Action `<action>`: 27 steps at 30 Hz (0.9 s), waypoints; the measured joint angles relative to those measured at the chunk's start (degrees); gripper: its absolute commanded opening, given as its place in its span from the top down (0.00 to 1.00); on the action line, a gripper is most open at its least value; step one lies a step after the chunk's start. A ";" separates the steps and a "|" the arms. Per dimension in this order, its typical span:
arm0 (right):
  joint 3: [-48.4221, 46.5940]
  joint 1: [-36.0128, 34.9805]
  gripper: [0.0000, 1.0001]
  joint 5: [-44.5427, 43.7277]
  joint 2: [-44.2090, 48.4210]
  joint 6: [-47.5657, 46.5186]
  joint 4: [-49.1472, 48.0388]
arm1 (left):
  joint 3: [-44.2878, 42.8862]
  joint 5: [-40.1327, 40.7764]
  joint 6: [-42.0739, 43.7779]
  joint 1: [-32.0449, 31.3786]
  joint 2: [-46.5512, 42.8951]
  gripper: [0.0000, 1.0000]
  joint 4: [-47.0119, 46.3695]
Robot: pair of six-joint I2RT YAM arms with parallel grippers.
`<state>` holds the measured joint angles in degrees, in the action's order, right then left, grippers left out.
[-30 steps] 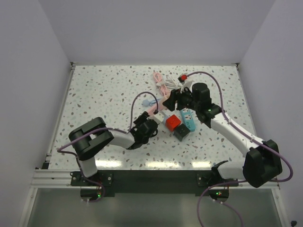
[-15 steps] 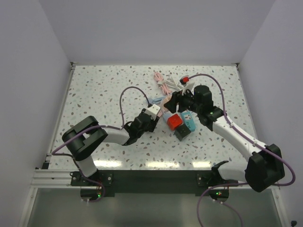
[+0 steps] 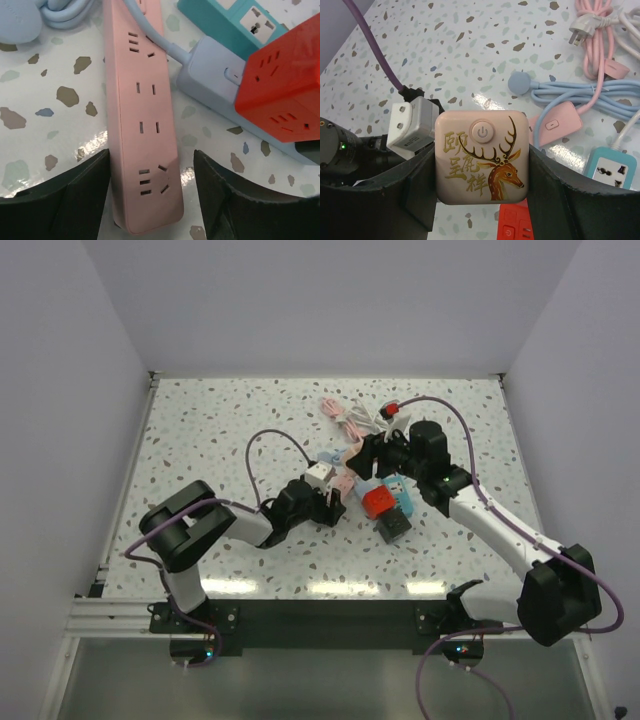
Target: Insert the plug
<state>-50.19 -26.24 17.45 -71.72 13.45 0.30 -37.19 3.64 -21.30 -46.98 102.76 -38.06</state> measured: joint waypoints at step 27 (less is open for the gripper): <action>5.55 -4.90 1.00 -0.26 -3.13 -4.70 -2.32 | 7.17 -6.40 0.02 6.60 -25.11 0.00 6.51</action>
<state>-44.64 -31.14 17.19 -74.85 8.75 -2.02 -30.02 -2.76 -21.28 -40.38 77.65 -31.55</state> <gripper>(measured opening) 0.629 0.996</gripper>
